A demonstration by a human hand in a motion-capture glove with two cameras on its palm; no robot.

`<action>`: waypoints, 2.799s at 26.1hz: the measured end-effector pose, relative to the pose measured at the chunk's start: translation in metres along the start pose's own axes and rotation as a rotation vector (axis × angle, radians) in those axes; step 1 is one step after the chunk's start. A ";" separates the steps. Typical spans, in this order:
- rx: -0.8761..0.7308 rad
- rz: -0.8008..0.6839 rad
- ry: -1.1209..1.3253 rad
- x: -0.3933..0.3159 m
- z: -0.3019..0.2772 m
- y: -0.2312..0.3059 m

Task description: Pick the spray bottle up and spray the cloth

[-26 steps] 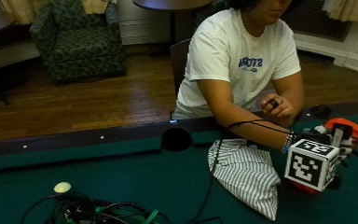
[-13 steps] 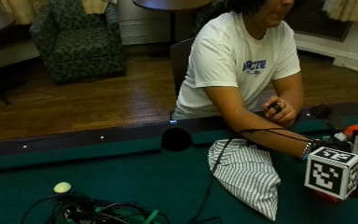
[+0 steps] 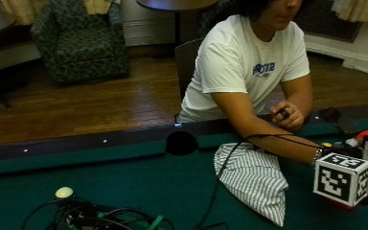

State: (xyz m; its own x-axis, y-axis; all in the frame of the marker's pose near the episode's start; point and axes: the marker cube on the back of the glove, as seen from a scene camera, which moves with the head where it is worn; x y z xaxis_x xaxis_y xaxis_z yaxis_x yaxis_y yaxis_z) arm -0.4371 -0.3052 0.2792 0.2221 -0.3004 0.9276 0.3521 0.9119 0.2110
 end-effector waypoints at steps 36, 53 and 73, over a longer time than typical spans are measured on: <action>-0.078 0.237 0.192 0.012 -0.027 0.052; -0.202 0.015 0.532 -0.073 -0.103 0.150; -0.476 -0.029 0.933 -0.165 -0.166 0.251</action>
State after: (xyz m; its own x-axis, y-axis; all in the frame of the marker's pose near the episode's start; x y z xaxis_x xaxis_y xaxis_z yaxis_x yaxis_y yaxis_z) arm -0.2345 -0.0728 0.1277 0.7495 -0.6018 0.2758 0.6452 0.7572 -0.1013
